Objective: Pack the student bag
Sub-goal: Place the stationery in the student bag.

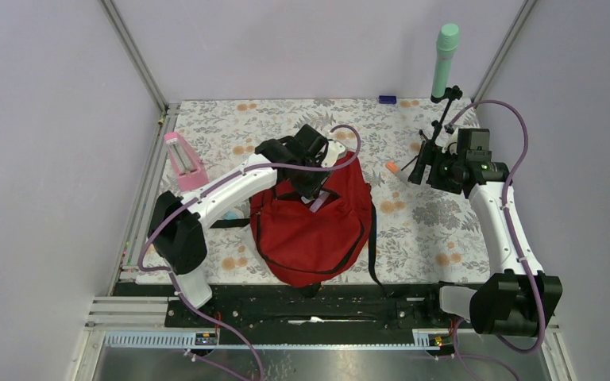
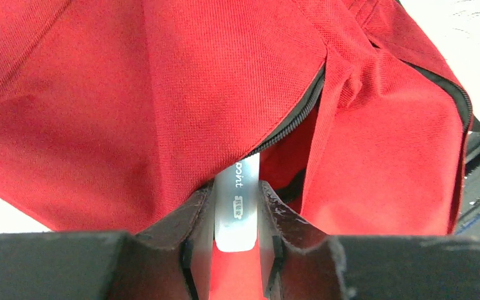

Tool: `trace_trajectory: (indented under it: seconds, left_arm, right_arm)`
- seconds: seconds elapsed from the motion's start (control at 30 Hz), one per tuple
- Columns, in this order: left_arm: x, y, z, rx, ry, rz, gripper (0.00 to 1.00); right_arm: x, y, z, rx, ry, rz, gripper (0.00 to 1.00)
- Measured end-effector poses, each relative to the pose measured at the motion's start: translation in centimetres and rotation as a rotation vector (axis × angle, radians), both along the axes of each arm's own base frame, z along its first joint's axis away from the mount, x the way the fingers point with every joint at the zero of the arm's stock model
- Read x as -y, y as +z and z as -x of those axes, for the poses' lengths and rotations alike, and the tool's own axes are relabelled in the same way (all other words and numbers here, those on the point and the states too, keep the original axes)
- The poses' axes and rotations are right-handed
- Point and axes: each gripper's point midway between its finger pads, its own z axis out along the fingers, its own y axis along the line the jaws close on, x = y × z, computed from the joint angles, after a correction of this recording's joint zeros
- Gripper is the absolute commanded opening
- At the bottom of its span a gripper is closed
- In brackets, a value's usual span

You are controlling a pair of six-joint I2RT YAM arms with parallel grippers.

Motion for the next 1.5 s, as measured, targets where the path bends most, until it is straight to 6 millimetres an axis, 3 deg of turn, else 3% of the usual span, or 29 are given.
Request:
trace_trajectory:
  seconds: [0.27,0.47,0.63,0.87,1.03,1.13,1.3,1.5]
  left_arm:
    - [0.1,-2.8,-0.8,0.072,-0.094,-0.018,0.10]
    - [-0.5,-3.5,-0.3,0.137,-0.143,-0.048,0.44]
    - [0.2,-1.8,-0.5,0.205,-0.159,-0.021,0.59]
    - [0.7,0.5,0.4,0.255,-0.178,0.032,0.62]
    - [0.4,3.9,2.3,0.291,-0.190,0.149,0.69]
    - [-0.2,6.9,3.5,0.333,-0.188,0.229,0.76]
    - [-1.7,10.7,4.5,0.401,-0.158,0.334,0.83]
    - [-4.6,10.3,3.7,0.402,-0.052,0.363,0.87]
  right_arm:
    - [0.0,0.1,0.1,0.003,0.000,0.000,0.86]
    - [0.0,0.4,0.3,0.010,0.001,0.001,0.86]
    - [0.1,0.3,0.3,0.009,-0.002,0.010,0.85]
    - [0.2,0.0,-0.2,0.038,0.017,0.020,0.86]
    - [-0.3,-1.2,-1.1,0.058,0.076,0.050,0.86]
    - [-0.7,-2.6,-2.5,0.048,0.132,0.078,0.85]
    - [-0.4,-6.8,-5.2,-0.041,0.218,0.126,0.83]
    - [0.1,-9.6,-8.1,-0.083,0.317,0.186,0.81]
